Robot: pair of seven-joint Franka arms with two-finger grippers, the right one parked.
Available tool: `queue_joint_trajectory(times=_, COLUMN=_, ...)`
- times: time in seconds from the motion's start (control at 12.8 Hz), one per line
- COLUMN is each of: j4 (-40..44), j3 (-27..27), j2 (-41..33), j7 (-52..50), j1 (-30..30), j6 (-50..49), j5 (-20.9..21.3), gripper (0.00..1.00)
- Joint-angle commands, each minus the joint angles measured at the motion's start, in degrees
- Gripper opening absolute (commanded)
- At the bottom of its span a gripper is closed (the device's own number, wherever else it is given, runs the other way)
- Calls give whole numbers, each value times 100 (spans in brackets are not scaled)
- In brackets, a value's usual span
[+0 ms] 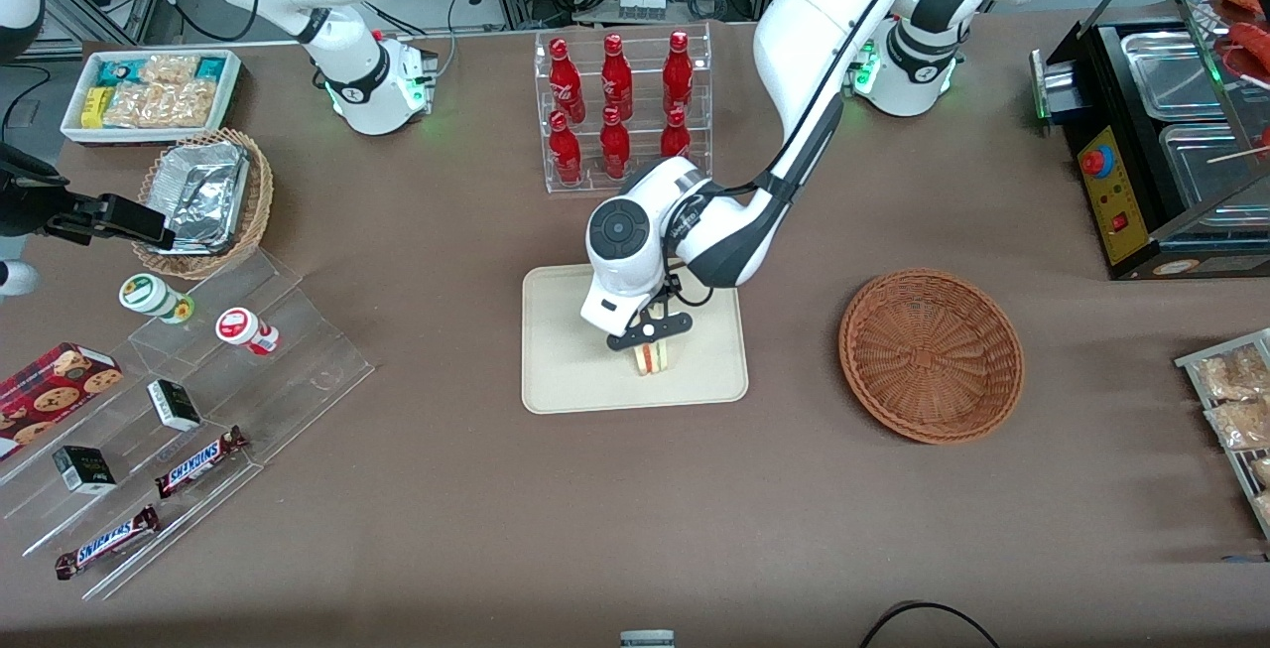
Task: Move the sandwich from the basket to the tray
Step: 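Lift the sandwich and carry it with the left gripper over the tray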
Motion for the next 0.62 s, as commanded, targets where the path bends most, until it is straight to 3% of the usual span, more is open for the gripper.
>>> queue_joint_trajectory(times=0.0, j4=304, j3=78, j2=191, j7=-176, j1=-96, j6=-102, j5=-11, gripper=51)
queue_joint_trajectory(times=0.08, j4=304, j3=78, j2=191, j7=-142, j1=-96, j6=-93, j5=-11, gripper=99)
queue_joint_trajectory(times=0.55, j4=637, j3=95, j2=42, j7=68, j1=-8, j6=-479, j5=-20, gripper=100)
